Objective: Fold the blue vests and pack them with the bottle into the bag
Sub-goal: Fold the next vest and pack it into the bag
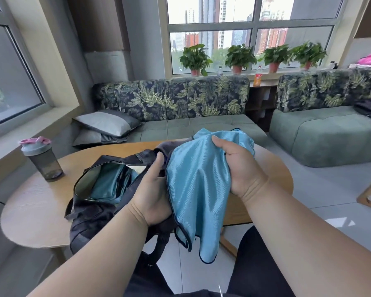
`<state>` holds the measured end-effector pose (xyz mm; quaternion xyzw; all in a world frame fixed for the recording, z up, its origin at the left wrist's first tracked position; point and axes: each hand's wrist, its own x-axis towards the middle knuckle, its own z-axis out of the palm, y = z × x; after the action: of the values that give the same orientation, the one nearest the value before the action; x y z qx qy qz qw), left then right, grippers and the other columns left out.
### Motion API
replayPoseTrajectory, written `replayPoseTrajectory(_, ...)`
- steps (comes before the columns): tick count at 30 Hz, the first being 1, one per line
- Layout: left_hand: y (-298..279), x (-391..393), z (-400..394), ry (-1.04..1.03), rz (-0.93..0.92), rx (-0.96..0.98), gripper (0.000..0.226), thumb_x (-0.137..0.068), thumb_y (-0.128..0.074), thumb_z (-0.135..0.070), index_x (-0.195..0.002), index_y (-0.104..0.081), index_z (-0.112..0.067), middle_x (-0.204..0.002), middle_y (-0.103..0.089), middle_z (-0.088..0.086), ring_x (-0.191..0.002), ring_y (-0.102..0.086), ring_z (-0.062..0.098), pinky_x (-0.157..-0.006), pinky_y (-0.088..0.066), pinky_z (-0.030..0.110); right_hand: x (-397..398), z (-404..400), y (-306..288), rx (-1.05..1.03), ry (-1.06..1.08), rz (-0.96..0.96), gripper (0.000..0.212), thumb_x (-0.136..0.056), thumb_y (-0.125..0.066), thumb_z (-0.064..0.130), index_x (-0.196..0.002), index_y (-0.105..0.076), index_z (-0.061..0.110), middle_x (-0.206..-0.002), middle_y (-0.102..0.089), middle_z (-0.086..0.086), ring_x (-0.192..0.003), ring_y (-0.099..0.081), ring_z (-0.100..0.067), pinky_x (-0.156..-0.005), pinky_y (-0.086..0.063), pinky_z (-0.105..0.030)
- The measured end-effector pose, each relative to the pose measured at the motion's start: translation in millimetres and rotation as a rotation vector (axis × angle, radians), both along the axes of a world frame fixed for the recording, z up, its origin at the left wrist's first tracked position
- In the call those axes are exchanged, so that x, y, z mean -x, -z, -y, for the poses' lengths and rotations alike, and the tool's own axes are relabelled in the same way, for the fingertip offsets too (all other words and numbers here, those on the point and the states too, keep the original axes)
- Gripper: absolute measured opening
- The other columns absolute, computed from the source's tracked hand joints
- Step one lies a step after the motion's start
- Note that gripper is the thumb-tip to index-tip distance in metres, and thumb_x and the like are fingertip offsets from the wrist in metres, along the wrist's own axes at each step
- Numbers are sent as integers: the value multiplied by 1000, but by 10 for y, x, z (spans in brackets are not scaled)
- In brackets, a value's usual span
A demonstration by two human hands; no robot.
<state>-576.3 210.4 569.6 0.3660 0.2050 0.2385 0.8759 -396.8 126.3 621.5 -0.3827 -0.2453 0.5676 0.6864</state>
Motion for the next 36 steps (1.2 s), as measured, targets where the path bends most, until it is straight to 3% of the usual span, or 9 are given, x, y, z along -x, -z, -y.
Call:
replayPoseTrajectory(4, 70, -38, 19, -34, -69, -52, 57, -93, -70, -28, -144, -62, -5, -143, -64, 18, -128, -65, 33, -101, -57, 45, -53, 61, -1, 19, -22, 76, 49, -110, -45, 26, -93, -85, 5, -105, -79, -18, -93, -78, -27, -84, -64, -40)
replayPoseTrajectory(9, 64, -88, -69, -253, -118, -115, 38, -101, -62, -9, -139, -56, -6, -127, -73, 21, -105, -74, 35, -83, -63, 47, -122, -12, 235, 154, 46, 45, 34, -106, -58, 29, -120, -73, 3, -111, -78, -18, -94, -78, -29, -82, -64, -41)
replayPoseTrajectory(11, 38, -76, -82, -331, -108, -163, 25, -103, -58, -4, -127, -59, -14, -112, -78, 14, -97, -76, 30, -84, -62, 47, -126, 16, 363, 202, 16, 74, 31, -106, -58, 18, -128, -70, 0, -122, -74, -21, -112, -73, -34, -90, -63, -43)
replayPoseTrajectory(15, -32, -50, -116, -448, -139, -135, 57, -106, -58, -9, -159, -38, -19, -112, -69, -3, -99, -73, 18, -80, -59, 39, -226, 38, 430, 149, 65, 99, 33, -103, -58, 5, -134, -67, 0, -131, -70, -23, -127, -64, -41, -106, -54, -52)
replayPoseTrajectory(18, -71, -26, -130, -396, -185, -215, 23, -109, -50, -9, -120, -67, -21, -104, -79, 6, -85, -77, 15, -70, -62, 31, -254, 63, 376, 96, 102, 103, 33, -103, -57, 5, -135, -67, 2, -132, -70, -22, -126, -65, -40, -108, -52, -53)
replayPoseTrajectory(21, -112, -20, -115, -437, -231, -209, 21, -110, -50, -10, -107, -65, -24, -92, -81, -3, -80, -76, 13, -73, -63, 30, -268, 112, 383, 111, 64, 123, 33, -103, -57, 5, -134, -67, 0, -135, -67, -25, -128, -63, -41, -111, -50, -53)
replayPoseTrajectory(26, -146, -44, -74, -472, -259, -172, 52, -109, -54, -14, -159, -42, -20, -143, -64, 4, -115, -70, 22, -87, -59, 37, -217, 185, 322, 22, 32, 44, 41, -106, -51, 8, -146, -57, 5, -144, -62, -22, -135, -58, -40, -114, -46, -56)
replayPoseTrajectory(33, -233, -49, 51, -471, -256, -146, 56, -109, -52, -14, -162, -36, -22, -142, -63, 5, -117, -69, 25, -82, -59, 38, -140, 258, 236, 13, 38, 1, 38, -108, -48, 17, -141, -62, 4, -134, -69, -20, -117, -70, -33, -101, -58, -47)
replayPoseTrajectory(36, -234, -41, 60, -488, -257, -128, 54, -110, -52, -16, -162, -38, -23, -144, -63, 5, -121, -67, 26, -85, -59, 39, -122, 264, 241, 32, 41, 0, 38, -109, -47, 18, -140, -63, 3, -134, -69, -21, -122, -68, -34, -103, -57, -47)
